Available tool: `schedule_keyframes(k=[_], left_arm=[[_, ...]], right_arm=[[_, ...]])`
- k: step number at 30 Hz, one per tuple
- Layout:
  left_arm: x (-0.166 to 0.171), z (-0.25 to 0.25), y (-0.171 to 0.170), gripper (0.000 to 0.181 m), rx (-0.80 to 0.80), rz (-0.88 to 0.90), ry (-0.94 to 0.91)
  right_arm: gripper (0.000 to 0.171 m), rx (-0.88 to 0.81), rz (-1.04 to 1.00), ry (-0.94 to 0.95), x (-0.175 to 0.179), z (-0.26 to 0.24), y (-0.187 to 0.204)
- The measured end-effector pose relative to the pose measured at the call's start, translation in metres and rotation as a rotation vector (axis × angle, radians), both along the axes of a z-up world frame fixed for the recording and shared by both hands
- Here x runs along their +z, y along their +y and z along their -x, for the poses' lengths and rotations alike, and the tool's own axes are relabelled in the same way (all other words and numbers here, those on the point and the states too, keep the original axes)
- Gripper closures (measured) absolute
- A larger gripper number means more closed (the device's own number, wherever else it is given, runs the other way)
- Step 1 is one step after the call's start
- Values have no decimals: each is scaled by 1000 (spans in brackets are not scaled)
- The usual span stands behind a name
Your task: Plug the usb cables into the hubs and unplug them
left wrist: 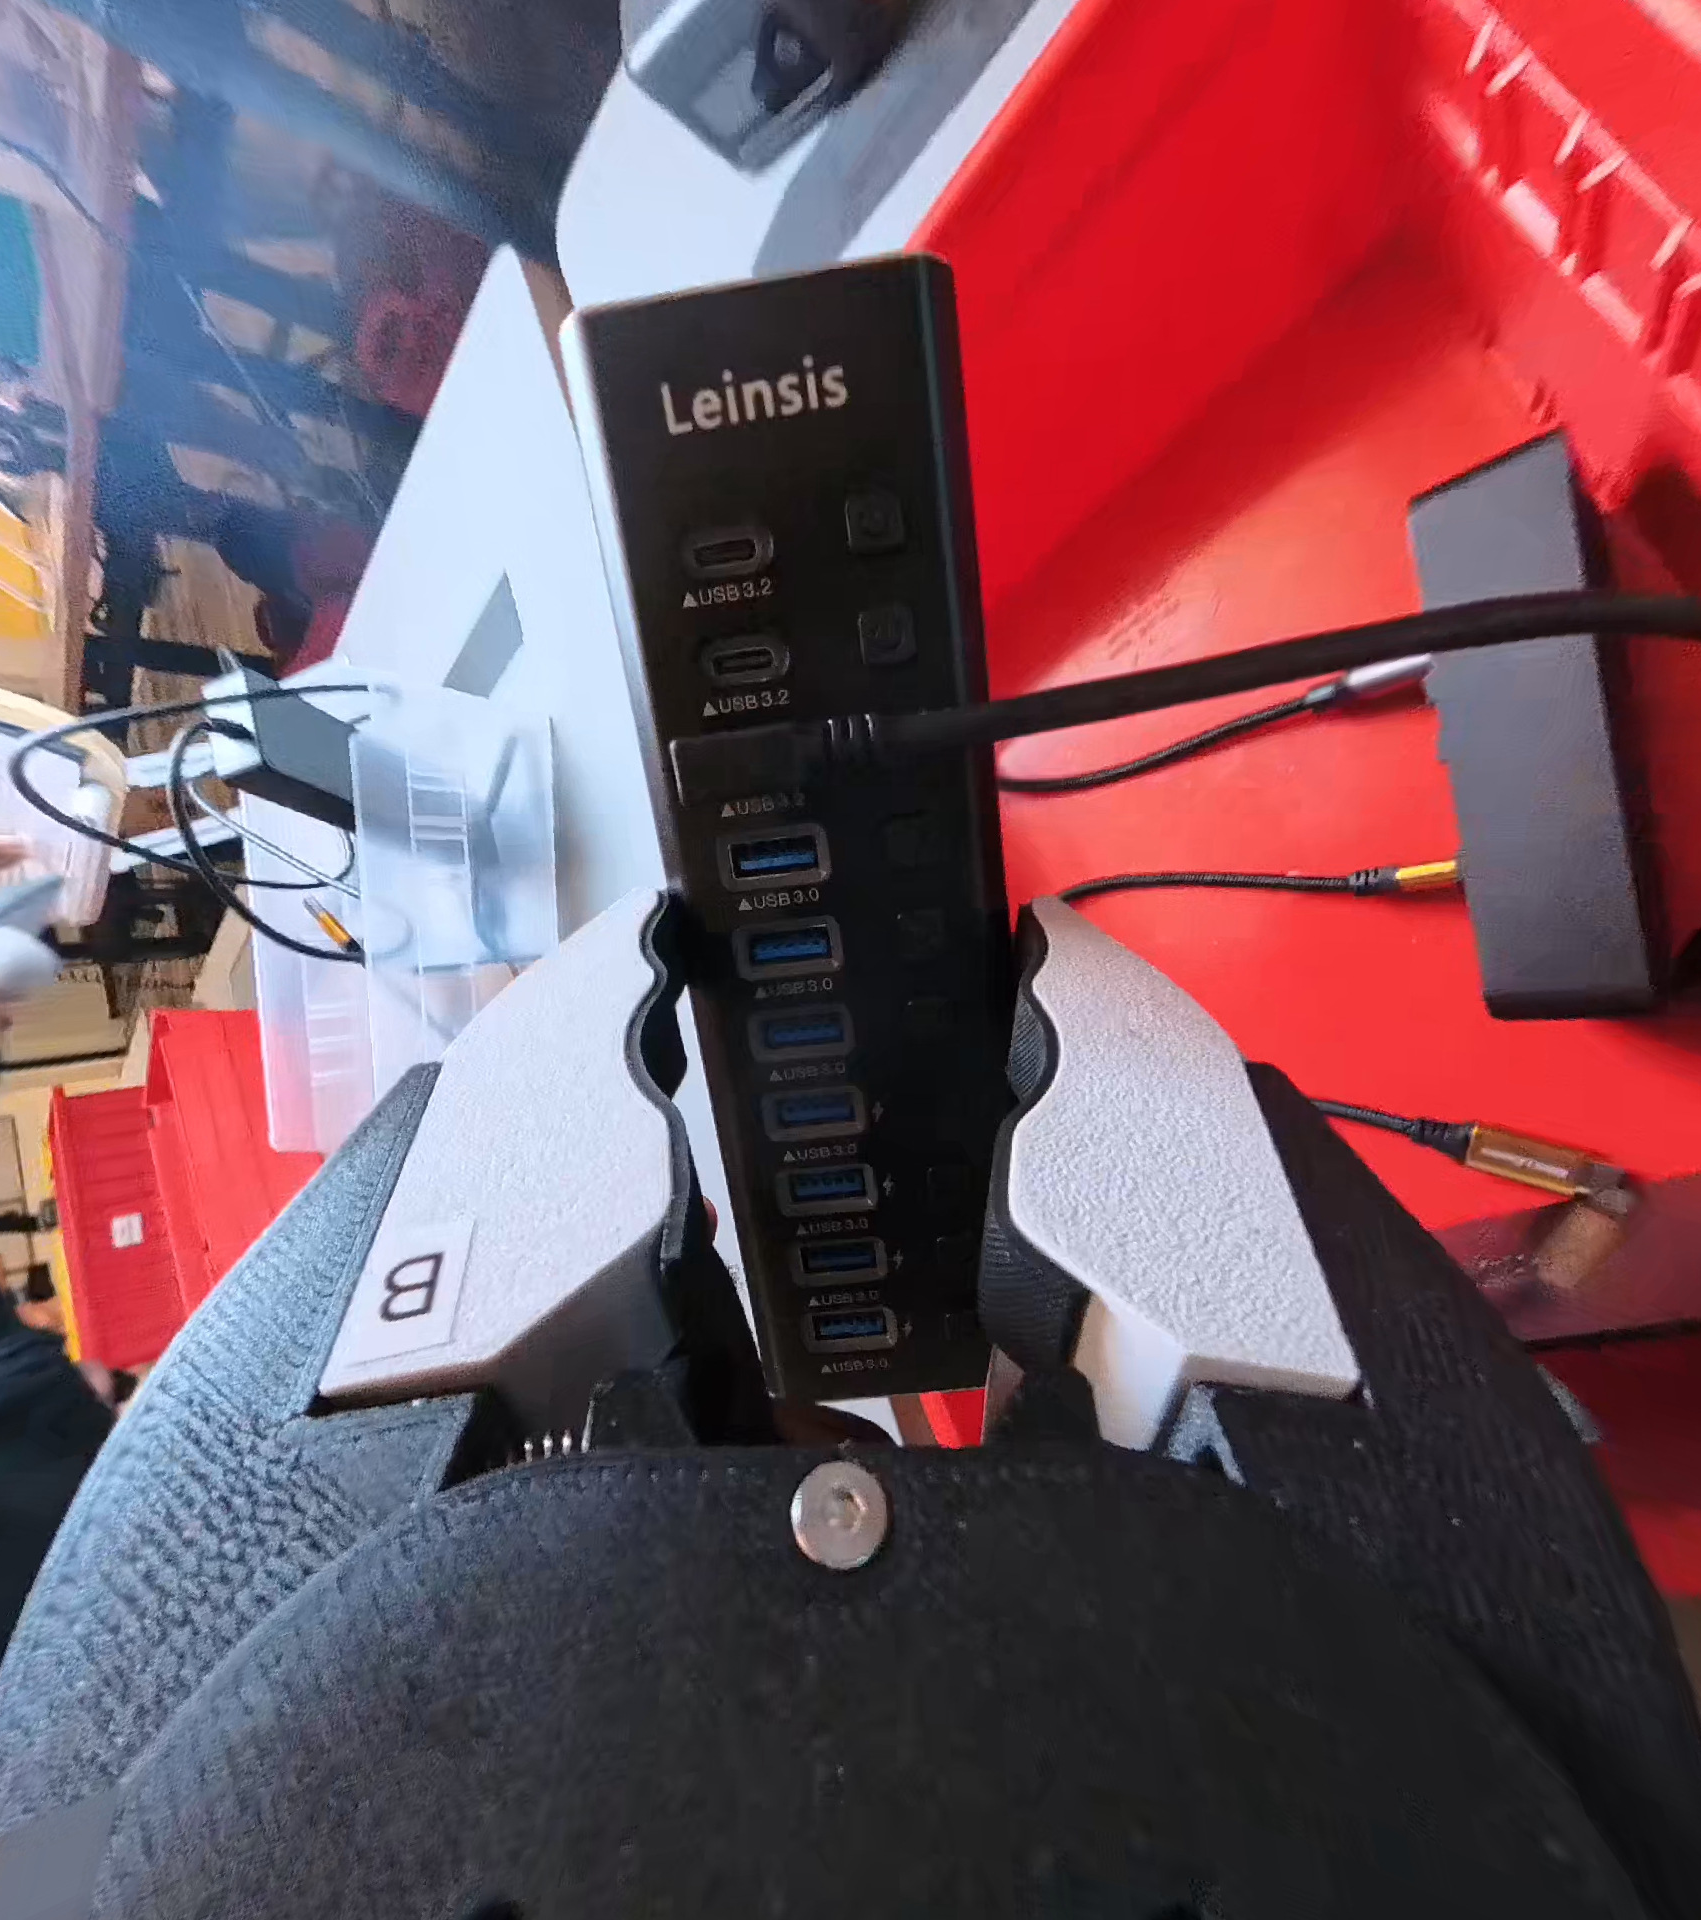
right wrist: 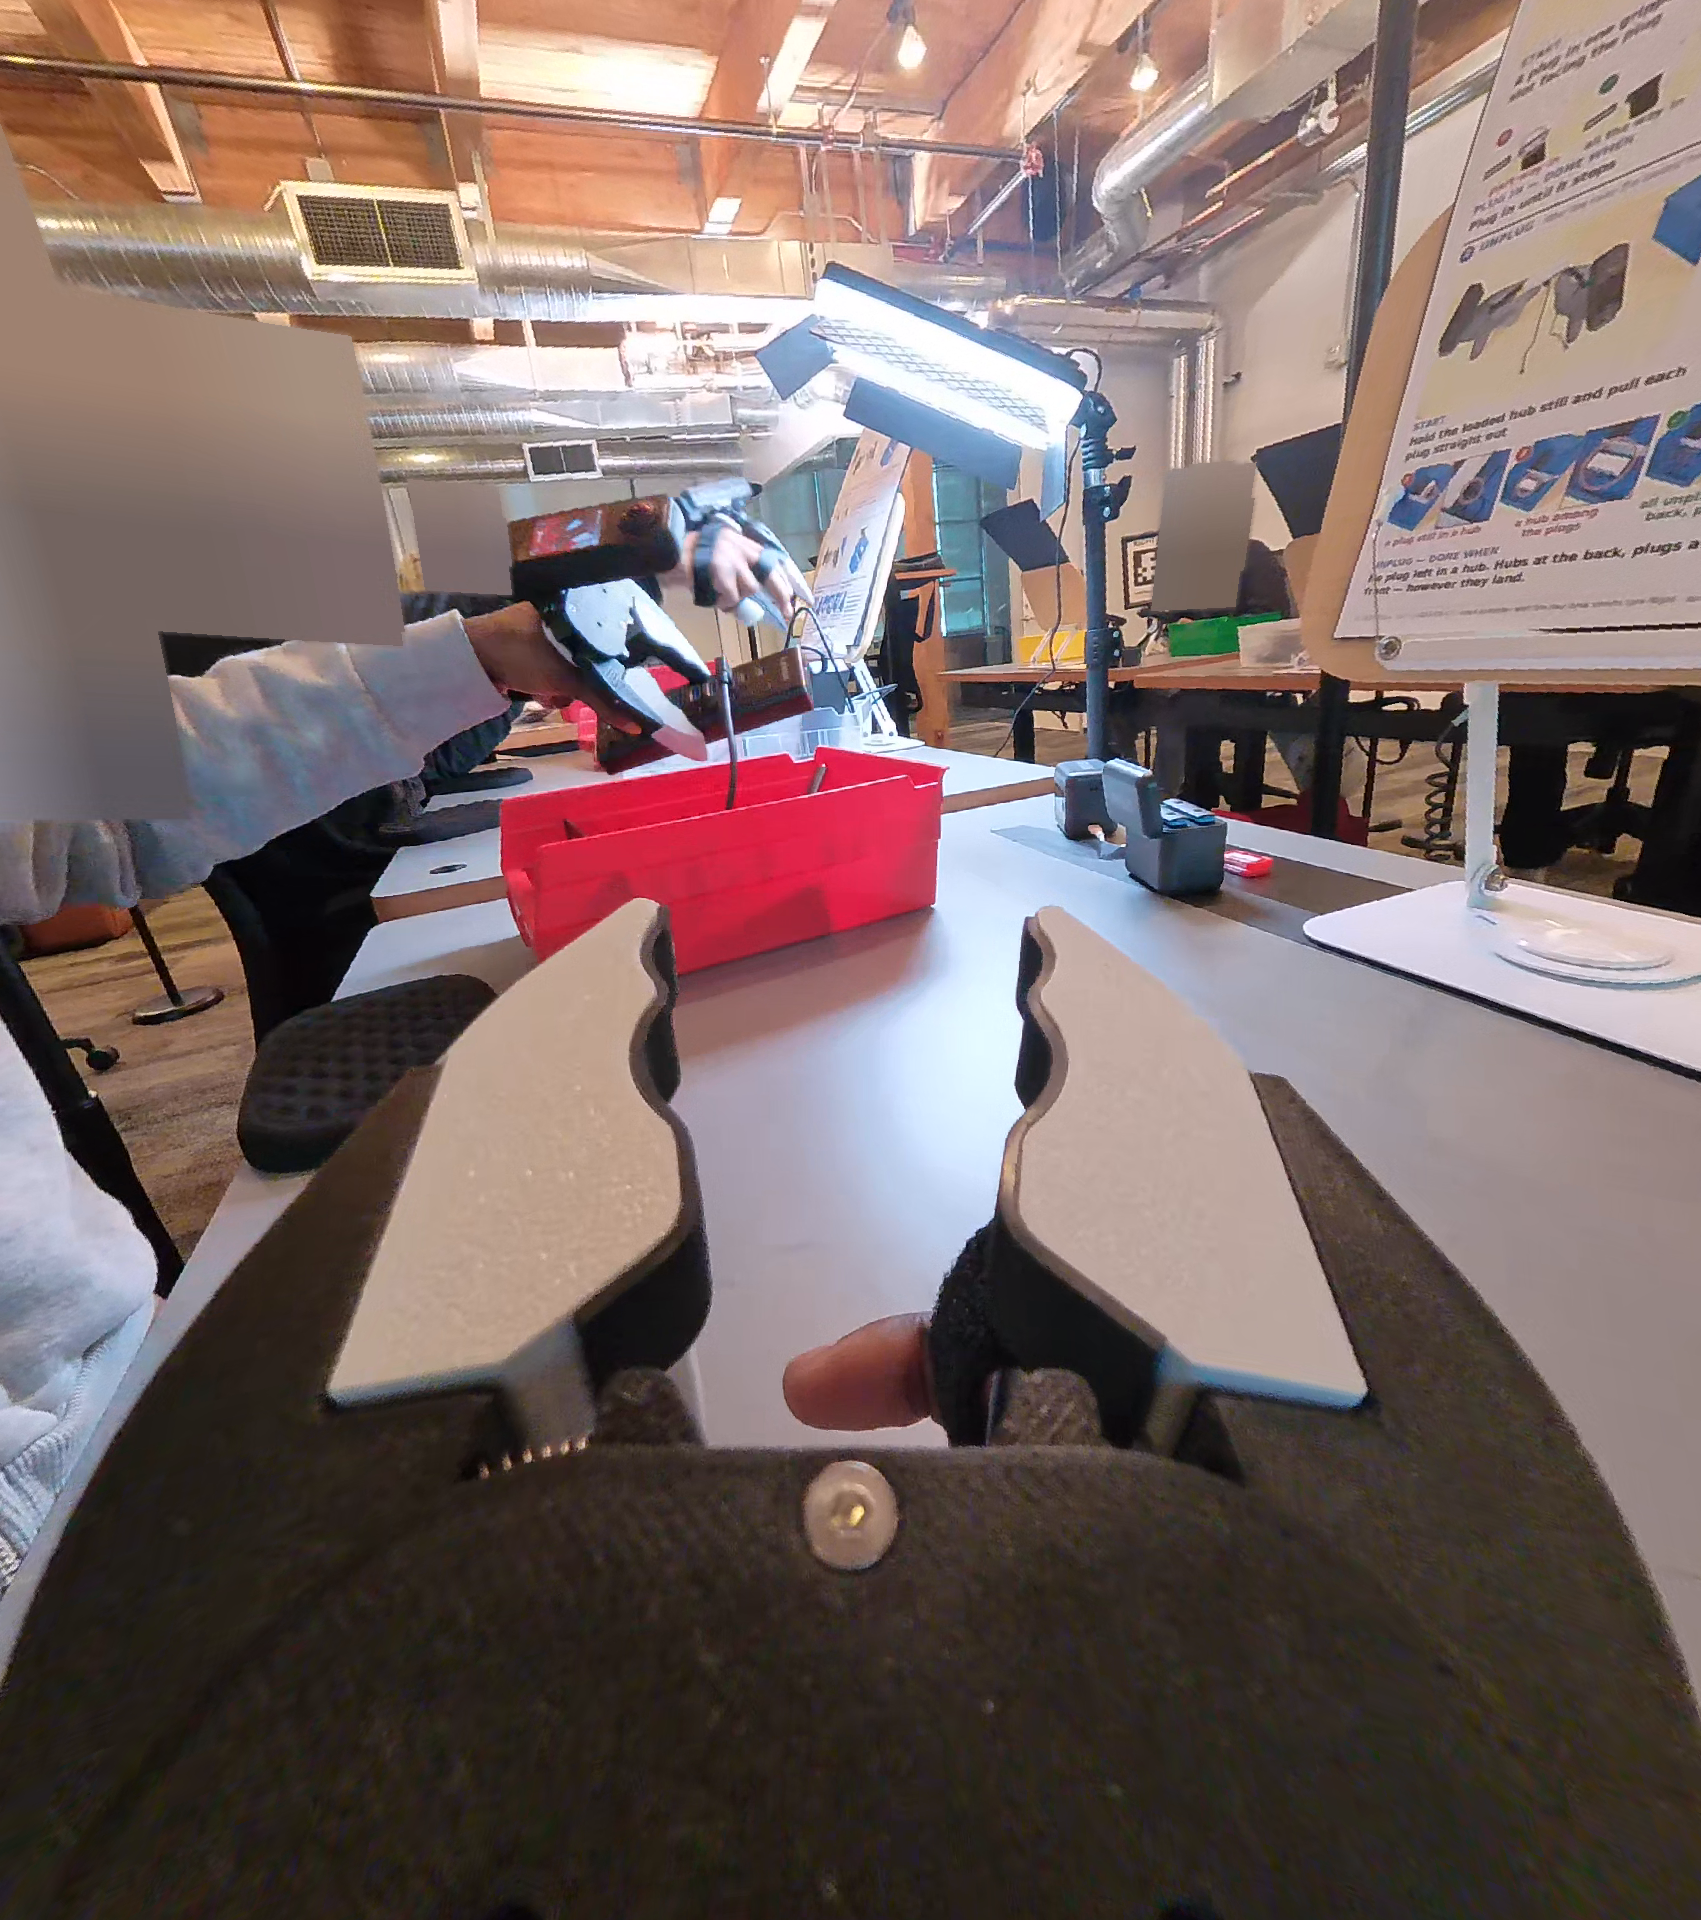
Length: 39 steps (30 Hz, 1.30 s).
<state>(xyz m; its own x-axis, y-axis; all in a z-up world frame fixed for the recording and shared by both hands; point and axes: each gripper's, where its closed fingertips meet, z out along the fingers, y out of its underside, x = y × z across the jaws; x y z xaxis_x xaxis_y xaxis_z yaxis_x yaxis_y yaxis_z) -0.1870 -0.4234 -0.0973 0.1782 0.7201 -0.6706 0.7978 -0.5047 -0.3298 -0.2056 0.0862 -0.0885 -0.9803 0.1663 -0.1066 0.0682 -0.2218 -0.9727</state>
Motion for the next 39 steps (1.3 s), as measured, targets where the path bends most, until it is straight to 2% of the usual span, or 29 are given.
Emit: schedule_keyframes(k=[5, 12, 15, 17, 21, 25, 28, 31, 35, 37, 38, 39], left_arm=[[29, 8, 8, 121, -33, 36, 150], [106, 10, 23, 120, -80, 30, 424], [138, 9, 44, 120, -136, -47, 572], [148, 11, 75, 120, -229, -173, 639], [135, 11, 165, 121, -477, -516, 662], [106, 12, 251, 120, -665, -660, 676], [80, 15, 306, 121, -774, -588, 678], [60, 18, 355, 121, -872, -501, 667], [39, 19, 400, 121, -953, -431, 644], [28, 19, 416, 121, -977, -430, 622], [22, 19, 423, 121, -991, -442, 609], [16, 19, 428, 121, -998, -452, 597]], right_arm=[[108, -7, -9, 4, -2, 1, 1], [108, -3, -23, 6, -4, 1, -1], [108, -1, -22, 3, -4, 1, -1], [108, 0, -30, 0, -5, 1, -2], [108, -1, -75, -5, -10, 1, -4], [112, 5, -54, -110, 2, 5, -10], [110, 67, -50, -260, 17, 4, -28], [103, 115, 10, -332, 42, 0, -49], [101, 156, 48, -415, 57, 8, -65], [109, 140, 50, -414, 55, 15, -69], [117, 146, 64, -407, 55, 16, -69], [135, 158, 80, -403, 56, 16, -68]])
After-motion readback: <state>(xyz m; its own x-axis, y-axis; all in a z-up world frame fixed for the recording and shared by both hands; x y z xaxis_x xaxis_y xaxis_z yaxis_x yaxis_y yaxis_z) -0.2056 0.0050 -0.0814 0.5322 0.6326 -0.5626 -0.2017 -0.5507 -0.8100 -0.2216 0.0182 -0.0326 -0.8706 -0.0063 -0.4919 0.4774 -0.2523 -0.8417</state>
